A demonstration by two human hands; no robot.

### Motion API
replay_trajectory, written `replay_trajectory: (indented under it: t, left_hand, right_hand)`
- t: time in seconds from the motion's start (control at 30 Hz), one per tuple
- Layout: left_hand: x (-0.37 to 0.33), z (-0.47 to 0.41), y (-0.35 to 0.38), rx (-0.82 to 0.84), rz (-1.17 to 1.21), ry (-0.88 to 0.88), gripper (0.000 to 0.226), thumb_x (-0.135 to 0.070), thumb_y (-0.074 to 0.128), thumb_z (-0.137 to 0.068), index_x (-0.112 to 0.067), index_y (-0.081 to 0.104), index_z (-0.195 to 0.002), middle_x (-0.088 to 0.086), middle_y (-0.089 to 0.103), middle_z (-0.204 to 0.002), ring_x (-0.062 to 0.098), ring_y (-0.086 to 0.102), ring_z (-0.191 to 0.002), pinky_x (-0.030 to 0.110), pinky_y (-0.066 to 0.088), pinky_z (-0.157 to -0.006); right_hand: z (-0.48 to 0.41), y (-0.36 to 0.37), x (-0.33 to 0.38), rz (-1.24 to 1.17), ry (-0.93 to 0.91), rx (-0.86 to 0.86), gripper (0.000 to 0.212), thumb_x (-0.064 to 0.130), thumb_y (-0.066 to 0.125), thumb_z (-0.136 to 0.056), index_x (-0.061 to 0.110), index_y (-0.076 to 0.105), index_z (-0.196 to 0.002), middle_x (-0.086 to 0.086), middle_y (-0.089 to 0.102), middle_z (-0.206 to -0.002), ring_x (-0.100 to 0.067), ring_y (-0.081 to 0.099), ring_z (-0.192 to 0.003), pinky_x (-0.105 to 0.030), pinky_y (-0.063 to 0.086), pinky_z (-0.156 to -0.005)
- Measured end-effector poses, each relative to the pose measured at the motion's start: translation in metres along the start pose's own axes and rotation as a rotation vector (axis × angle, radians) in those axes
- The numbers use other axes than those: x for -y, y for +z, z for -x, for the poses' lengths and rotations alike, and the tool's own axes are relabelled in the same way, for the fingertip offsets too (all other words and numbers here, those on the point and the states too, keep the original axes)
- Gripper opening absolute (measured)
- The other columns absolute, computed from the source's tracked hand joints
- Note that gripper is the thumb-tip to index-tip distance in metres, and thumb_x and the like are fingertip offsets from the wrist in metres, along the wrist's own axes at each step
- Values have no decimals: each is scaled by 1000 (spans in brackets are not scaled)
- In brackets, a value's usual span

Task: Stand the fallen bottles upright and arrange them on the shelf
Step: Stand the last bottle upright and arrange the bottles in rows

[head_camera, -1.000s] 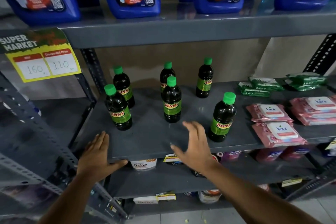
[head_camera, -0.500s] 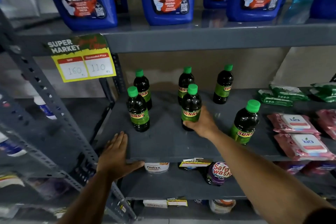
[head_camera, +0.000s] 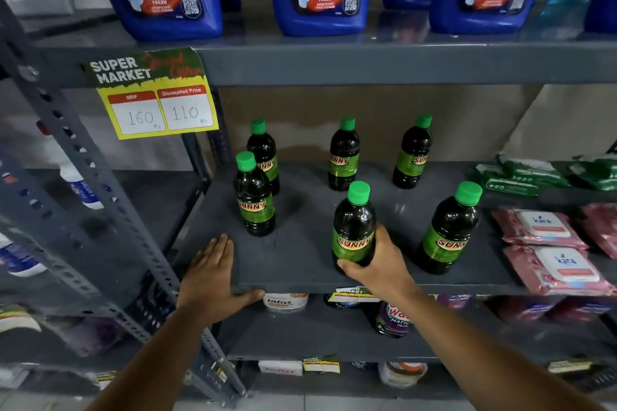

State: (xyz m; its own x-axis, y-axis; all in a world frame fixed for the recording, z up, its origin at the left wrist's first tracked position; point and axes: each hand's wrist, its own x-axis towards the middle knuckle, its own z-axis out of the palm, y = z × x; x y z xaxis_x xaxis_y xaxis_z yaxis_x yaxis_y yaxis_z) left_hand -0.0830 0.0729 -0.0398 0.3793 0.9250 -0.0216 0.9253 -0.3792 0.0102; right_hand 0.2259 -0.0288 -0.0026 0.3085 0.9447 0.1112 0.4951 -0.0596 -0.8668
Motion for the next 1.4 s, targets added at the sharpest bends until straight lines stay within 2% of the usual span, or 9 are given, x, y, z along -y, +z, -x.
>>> replay_trajectory:
  t: [0.07,0.13,0.3,0.53,0.73,0.9,1.13,1.27,1.4]
  left_hand:
    - [0,-1,0,4,13,1,142,-104,9,-48,-10,-3,-153,6,-8,-162,21,-7,-148,39,1,-119]
    - [-2,1,-1,14,30,9,142,-104,11,-48,-10,-4,-153,5,-8,-162,20,-7,-147,37,-1,-118]
    - [-2,2,-13,95,59,-3,148,-104,1,-35,-12,-14,-151,2,-20,-160,16,-17,-145,35,-7,-118]
    - [4,-5,-17,140,54,0,143,-100,30,-52,-4,-16,-149,8,-23,-157,24,-14,-146,34,-6,-115]
    - [1,-1,-17,81,30,6,155,-103,-5,-33,-1,-9,-150,16,-8,-161,28,-6,-147,38,-3,-117]
    - [4,-9,-16,114,-36,29,130,-88,43,-69,0,-11,-149,18,-11,-160,30,-11,-146,39,-14,-113]
    - [8,-4,-12,58,53,75,132,-86,49,-67,-1,-10,-149,18,-9,-160,30,-9,-147,38,-9,-114]
    - [13,-6,-10,62,86,85,128,-80,54,-72,-2,-12,-149,16,-12,-160,29,-11,-147,35,-10,-111]
    - [12,-10,-12,87,49,74,131,-83,51,-69,-3,-13,-149,15,-14,-160,27,-13,-146,36,-9,-114]
  right_hand:
    - [16,7,-6,29,-71,-190,102,52,84,-60,20,30,-141,-4,39,-140,-19,47,-125,-35,42,-103]
    - [45,20,-12,121,-220,-318,99,71,70,-64,16,31,-137,-2,30,-137,-26,40,-125,-42,41,-101]
    - [60,58,-3,245,-569,67,67,47,71,-80,25,40,-134,7,36,-133,-8,37,-126,-34,41,-105]
    - [-33,105,76,99,-296,120,79,29,75,-80,15,32,-145,-8,37,-140,-22,40,-132,-21,27,-105]
    - [-77,123,90,5,-85,77,103,24,87,-70,13,23,-150,-6,35,-147,-21,33,-137,-20,22,-103]
    - [-90,132,83,-33,-60,118,86,20,91,-63,16,45,-135,0,60,-130,-18,56,-122,-30,45,-98]
    - [-82,129,79,85,-73,161,51,26,84,-73,12,59,-115,-5,68,-115,-16,61,-104,-22,40,-77]
    - [-63,129,67,66,-53,206,51,35,83,-67,25,61,-112,3,71,-108,-12,66,-101,-34,53,-87]
    - [-35,127,62,102,-103,196,55,37,82,-66,27,62,-117,8,73,-104,-5,66,-94,-24,53,-84]
